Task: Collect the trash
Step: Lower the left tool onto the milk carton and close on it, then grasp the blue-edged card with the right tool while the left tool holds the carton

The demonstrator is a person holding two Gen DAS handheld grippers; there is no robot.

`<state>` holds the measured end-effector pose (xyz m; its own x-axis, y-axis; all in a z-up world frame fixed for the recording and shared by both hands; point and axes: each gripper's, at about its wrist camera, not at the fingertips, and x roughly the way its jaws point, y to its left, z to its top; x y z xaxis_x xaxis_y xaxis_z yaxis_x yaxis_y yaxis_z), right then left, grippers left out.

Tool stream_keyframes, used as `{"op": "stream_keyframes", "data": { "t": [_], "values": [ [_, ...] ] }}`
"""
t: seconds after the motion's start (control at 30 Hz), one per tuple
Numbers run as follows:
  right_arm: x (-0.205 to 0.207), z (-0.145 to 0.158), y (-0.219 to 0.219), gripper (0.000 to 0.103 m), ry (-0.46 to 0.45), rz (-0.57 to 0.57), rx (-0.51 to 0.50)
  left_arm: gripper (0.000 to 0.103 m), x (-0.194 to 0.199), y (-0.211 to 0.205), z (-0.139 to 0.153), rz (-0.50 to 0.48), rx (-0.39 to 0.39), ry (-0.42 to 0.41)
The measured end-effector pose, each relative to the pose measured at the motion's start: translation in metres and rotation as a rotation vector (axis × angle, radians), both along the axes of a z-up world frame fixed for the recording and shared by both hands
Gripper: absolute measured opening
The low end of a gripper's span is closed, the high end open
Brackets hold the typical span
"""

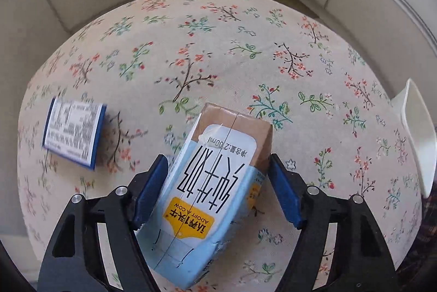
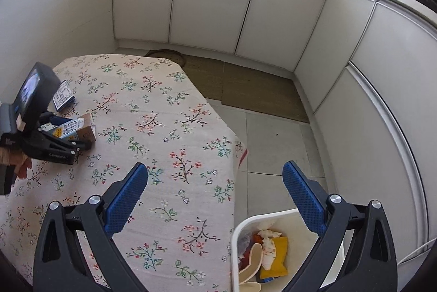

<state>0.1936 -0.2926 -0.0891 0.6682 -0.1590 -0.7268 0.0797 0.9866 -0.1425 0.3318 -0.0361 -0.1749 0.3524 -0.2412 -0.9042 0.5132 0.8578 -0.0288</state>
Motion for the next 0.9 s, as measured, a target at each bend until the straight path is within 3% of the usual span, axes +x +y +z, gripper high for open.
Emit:
{"op": "stream_keyframes", "data": {
  "t": [0.03, 0.1, 0.2, 0.43, 0.57, 0.83, 0.9],
  "values": [
    [0.004, -0.004, 0.005, 0.096, 0.003, 0.014, -0.002, 0.067, -0.006, 0.01, 0.002, 0.053, -0.035, -0.002],
    [0.011, -0.011, 0.015, 0.096, 0.02, 0.059, 0.029, 0.053, -0.019, 0.037, 0.004, 0.179, -0.129, 0.022],
    [0.024, -0.02, 0.038, 0.096, 0.035, 0.16, 0.08, 0.053, -0.04, 0.068, 0.009, 0.306, -0.158, -0.006],
    [0.083, -0.037, 0.11, 0.096, 0.032, 0.443, 0.093, 0.053, -0.073, 0.128, 0.024, 0.466, -0.332, -0.048],
    [0.116, -0.046, 0.148, 0.096, 0.028, 0.567, 0.129, 0.053, -0.088, 0.164, 0.017, 0.522, -0.494, -0.073],
    [0.157, -0.067, 0.21, 0.096, 0.019, 0.722, 0.116, 0.048, -0.112, 0.172, 0.001, 0.578, -0.428, -0.179],
    [0.163, -0.07, 0.219, 0.096, 0.017, 0.753, 0.11, 0.048, -0.117, 0.178, -0.002, 0.592, -0.463, -0.192]
  ]
}}
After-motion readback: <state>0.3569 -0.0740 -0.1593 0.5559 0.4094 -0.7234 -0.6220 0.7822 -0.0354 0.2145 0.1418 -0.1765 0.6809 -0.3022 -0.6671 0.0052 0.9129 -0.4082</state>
